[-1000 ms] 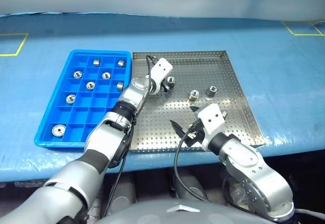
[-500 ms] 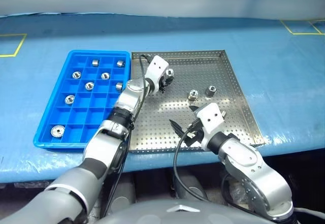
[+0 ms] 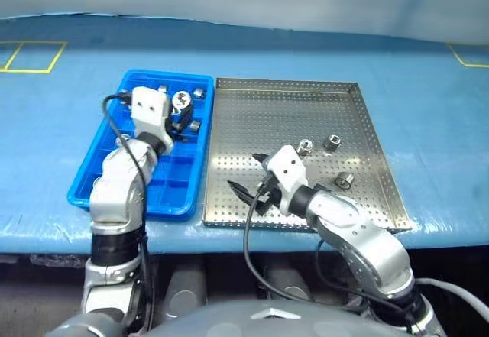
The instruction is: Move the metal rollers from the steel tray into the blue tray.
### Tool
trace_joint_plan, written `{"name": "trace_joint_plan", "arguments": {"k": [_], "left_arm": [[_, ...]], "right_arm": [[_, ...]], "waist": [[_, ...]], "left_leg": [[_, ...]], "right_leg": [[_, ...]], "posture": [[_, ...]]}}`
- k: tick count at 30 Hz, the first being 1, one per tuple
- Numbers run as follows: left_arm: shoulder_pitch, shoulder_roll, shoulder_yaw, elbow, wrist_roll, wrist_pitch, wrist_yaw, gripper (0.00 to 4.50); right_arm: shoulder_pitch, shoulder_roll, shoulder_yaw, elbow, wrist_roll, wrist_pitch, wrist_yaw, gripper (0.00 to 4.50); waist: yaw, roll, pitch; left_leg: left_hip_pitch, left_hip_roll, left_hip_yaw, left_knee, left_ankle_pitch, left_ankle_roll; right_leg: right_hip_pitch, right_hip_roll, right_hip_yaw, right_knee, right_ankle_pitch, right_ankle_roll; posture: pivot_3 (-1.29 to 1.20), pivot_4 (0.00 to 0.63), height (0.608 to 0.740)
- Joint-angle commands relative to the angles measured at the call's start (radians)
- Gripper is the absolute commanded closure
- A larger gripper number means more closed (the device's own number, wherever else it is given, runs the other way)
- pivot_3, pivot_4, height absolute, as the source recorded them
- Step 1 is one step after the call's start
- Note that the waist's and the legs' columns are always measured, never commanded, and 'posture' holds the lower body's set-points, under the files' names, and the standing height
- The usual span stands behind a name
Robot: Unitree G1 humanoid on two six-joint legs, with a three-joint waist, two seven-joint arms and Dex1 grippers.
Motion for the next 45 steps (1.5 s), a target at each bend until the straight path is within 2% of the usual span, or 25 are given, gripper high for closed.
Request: {"name": "trace_joint_plan", "arguments": {"k": [1,5,12,26,27,30,34,39,45], "left_arm": [[0.057,-0.002,0.045,-0.143,-0.02,0.065,0.048,2.78],[0.145,0.002,0.054,-0.203,-0.003,0.11,0.093,2.78],[0.239,0.02,0.027,-0.236,0.044,0.156,0.168,2.78],[0.249,0.0,0.006,-0.204,0.02,0.212,0.189,2.78],[0.244,-0.001,0.009,-0.202,0.016,0.216,0.188,2.22],[0.231,0.006,0.012,-0.2,0.013,0.223,0.185,1.43],[0.193,0.017,0.018,-0.196,0.013,0.21,0.181,0.09],[0.076,0.021,-0.002,-0.144,-0.019,0.099,0.119,0.01],[-0.016,0.035,-0.151,-0.049,-0.069,-0.052,-0.063,0.01]], "right_arm": [[-0.056,0.026,0.033,0.034,0.015,-0.044,0.042,0.0],[-0.104,0.039,0.076,0.088,0.006,-0.07,0.085,0.0],[-0.118,0.046,0.08,0.117,0.004,-0.089,0.111,0.0],[-0.097,0.047,0.072,0.104,-0.008,-0.086,0.098,0.0],[-0.095,0.047,0.071,0.103,-0.009,-0.086,0.096,0.0],[-0.09,0.048,0.067,0.097,-0.01,-0.085,0.088,0.0],[-0.081,0.045,0.061,0.086,-0.012,-0.082,0.077,0.0],[-0.056,0.036,0.018,0.044,-0.019,-0.073,0.037,0.0],[0.032,0.01,-0.108,-0.05,-0.034,-0.029,-0.052,0.0]], "waist": [[0.015,0.0,0.0],[0.046,0.0,0.0],[0.083,0.0,0.0],[0.089,0.0,0.0],[0.089,0.0,0.0],[0.087,0.0,0.0],[0.084,0.0,0.0],[0.075,0.0,0.0],[0.04,0.0,0.0]], "left_leg": [[0.0,0.0,-0.001,0.0,0.0,0.0],[0.0,0.0,-0.001,0.0,0.0,0.0],[0.0,0.0,-0.002,0.0,0.0,0.0],[0.0,0.0,-0.002,0.0,0.0,0.0],[0.0,0.0,-0.002,0.0,0.0,0.0],[0.0,0.0,-0.002,0.0,0.0,0.0],[0.0,0.0,-0.002,0.0,0.0,0.0],[0.0,0.0,-0.002,0.0,0.0,0.0],[-0.002,-0.001,0.0,0.0,0.0,0.0]], "right_leg": [[0.0,0.0,-0.001,0.0,0.0,0.0],[0.0,0.0,-0.001,0.0,0.0,0.0],[0.001,0.0,-0.002,0.0,-0.001,-0.002],[0.0,0.0,-0.002,-0.001,-0.001,-0.002],[0.0,0.0,-0.003,-0.001,-0.001,-0.002],[0.0,0.0,-0.003,-0.001,-0.001,-0.003],[0.0,0.0,-0.002,-0.001,-0.001,-0.003],[0.0,0.0,-0.003,-0.001,-0.001,-0.002],[0.0,-0.001,-0.001,-0.003,0.0,-0.002]], "posture": [[0.19,0.15,0.74],[0.24,0.15,0.74],[0.26,0.15,0.74],[0.22,0.15,0.74],[0.21,0.15,0.74],[0.2,0.15,0.74],[0.17,0.15,0.74],[0.1,0.15,0.74],[-0.01,0.15,0.74]]}}
